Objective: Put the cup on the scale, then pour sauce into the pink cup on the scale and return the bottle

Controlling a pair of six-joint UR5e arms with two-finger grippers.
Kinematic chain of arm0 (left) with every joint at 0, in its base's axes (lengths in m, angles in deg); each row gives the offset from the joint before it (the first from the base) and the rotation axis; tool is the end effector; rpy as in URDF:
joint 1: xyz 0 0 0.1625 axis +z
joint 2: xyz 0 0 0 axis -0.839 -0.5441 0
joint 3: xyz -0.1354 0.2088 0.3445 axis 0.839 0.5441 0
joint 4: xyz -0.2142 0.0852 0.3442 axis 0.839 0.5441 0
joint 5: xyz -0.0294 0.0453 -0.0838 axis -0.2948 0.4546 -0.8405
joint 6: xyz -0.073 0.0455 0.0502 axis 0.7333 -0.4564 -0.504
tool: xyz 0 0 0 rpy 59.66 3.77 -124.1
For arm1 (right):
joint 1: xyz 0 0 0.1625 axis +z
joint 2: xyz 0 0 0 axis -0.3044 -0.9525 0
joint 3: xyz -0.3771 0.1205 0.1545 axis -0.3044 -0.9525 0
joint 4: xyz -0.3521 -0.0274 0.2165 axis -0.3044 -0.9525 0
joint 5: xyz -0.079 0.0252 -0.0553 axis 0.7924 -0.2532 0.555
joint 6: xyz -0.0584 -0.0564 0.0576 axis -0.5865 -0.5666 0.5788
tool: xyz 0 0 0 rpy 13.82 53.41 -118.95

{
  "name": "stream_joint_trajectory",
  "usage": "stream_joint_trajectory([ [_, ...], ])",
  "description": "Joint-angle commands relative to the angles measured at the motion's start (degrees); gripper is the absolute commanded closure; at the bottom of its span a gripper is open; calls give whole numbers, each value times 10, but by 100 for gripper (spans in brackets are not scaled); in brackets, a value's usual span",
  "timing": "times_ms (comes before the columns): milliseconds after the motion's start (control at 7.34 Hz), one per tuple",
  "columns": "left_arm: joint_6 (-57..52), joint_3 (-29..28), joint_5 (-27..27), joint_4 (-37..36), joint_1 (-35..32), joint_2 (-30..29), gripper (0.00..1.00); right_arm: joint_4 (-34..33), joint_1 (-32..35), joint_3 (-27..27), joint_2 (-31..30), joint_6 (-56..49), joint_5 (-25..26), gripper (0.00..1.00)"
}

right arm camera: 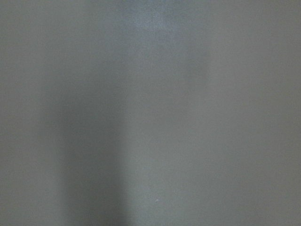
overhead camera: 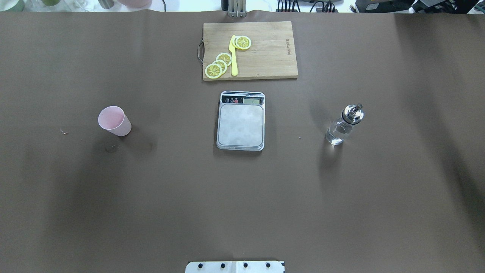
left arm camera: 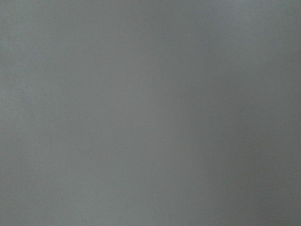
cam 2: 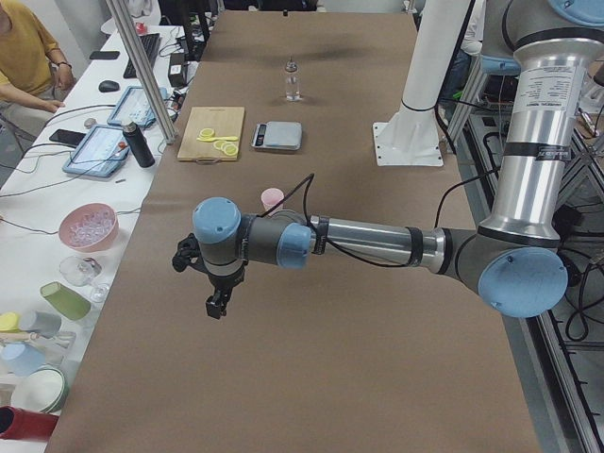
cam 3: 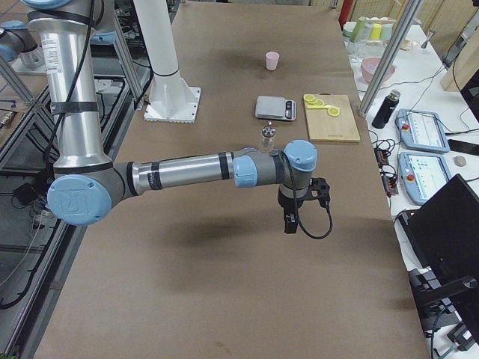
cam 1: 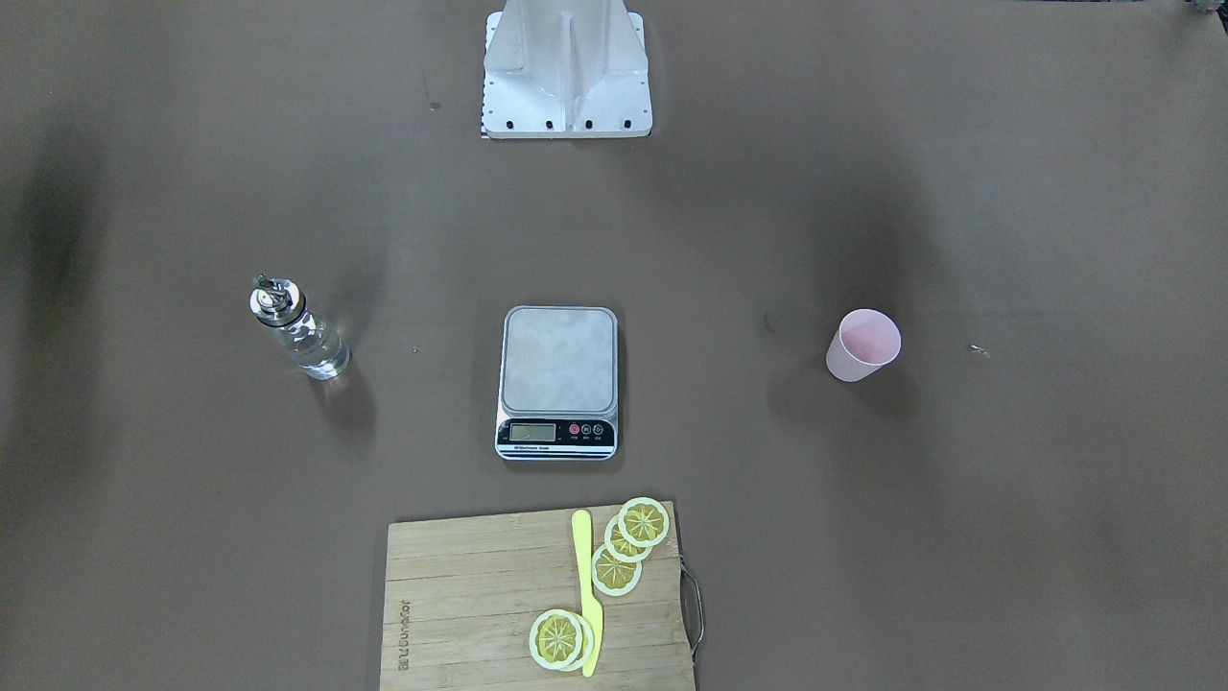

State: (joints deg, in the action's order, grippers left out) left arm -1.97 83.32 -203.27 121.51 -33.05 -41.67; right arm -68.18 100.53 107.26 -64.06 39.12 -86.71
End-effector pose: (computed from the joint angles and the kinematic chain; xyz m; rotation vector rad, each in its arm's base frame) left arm -0.0641 -0.5427 0.5956 0.2287 0.7636 0.2424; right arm 0.0013 -0.5352 0.5794 0.0614 -0.7230 -0.0693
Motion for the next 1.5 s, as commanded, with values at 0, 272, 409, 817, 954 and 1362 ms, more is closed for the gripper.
stream_joint_trajectory([
  [0, 1, 12, 0, 1, 1, 7, 2, -2, 0, 3, -1, 1, 2, 0],
  [272, 53, 50, 2, 3, 9, 0, 1, 2, 0, 3, -7, 2, -9, 0],
  [409, 60, 66, 0, 1, 10, 4, 0, 2, 0, -1, -7, 3, -21, 0],
  [817, 163, 98, -27, -5, 93, -21, 0, 3, 0, 1, -6, 3, -27, 0],
  [954, 212, 112, -25, -3, 124, -28, 0, 4, -3, -1, -4, -1, -28, 0],
  [1362, 344, 135, 14, -3, 211, -67, 0, 4, -17, 6, 11, 2, -26, 0],
])
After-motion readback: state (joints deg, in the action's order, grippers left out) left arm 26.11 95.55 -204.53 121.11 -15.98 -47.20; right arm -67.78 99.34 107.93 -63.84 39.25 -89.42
